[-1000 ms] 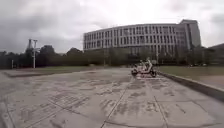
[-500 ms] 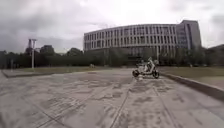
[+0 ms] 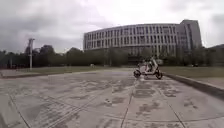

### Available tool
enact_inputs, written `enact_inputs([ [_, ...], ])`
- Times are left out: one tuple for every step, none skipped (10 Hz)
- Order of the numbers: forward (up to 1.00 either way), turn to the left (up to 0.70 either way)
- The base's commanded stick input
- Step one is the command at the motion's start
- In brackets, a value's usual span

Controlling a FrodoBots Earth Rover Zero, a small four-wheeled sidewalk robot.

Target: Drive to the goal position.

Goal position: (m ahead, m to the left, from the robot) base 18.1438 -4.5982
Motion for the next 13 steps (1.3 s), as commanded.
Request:
enact_inputs([
  [0.7,0.0],
  [0.7,0.01],
  [0.7,0.01],
  [0.7,0.01],
  [0.7,0.01],
  [0.7,0.01],
  [0.7,0.01],
  [0.7,0.01],
  [0.7,0.01],
  [0.7,0.01],
  [0.7,0.01],
  [0.7,0.01],
  [0.7,0.01],
])
